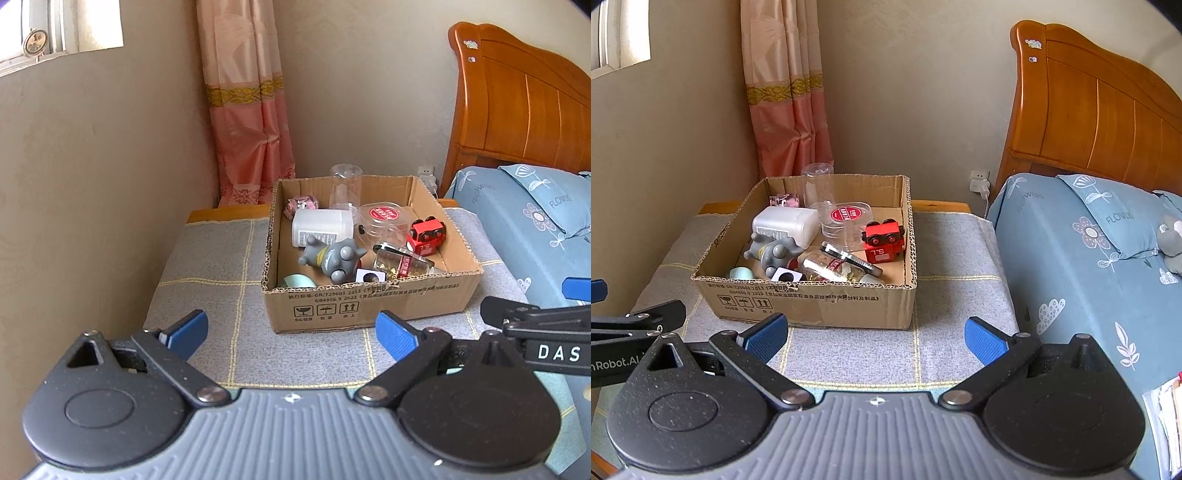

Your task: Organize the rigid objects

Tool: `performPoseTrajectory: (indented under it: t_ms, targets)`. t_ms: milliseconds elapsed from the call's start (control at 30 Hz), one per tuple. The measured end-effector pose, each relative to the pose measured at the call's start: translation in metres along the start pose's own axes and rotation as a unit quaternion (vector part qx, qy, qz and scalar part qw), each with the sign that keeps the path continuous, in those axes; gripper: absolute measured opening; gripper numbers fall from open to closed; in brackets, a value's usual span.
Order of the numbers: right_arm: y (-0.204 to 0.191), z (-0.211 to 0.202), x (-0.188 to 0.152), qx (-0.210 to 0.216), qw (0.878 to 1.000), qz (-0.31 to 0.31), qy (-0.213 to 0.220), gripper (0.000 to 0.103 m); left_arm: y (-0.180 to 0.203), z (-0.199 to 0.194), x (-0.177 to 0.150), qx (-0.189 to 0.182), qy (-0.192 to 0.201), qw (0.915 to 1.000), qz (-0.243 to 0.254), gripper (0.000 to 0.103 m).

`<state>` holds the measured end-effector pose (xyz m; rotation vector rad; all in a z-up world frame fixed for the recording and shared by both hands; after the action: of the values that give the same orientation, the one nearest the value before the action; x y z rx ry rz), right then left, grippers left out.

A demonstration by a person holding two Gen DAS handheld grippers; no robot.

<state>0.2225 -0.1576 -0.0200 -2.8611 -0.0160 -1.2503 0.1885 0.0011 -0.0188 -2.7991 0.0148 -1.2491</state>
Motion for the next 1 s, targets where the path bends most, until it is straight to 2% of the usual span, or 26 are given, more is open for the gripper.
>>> performPoseTrajectory:
  t_ms: [1000]
  targets:
    - [-0.002,-0.0028,0.0001,0.003,1.0,-0.001,0.002,0.103,-0.0012,-0.0004,-0.0025,-0.002,-0.006,1.0,-0.004,0.097]
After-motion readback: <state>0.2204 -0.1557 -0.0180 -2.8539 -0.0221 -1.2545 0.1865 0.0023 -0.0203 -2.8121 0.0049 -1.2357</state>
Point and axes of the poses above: each gripper's, at about its wrist camera, not at the fingertips, and z roughly the way its jaws point, y to its right, x to its top, the point moved 6 cm from there along z, roughly the way its jaws point, and after that the axes turned 2 degrees about z, right-handed, at the moved point
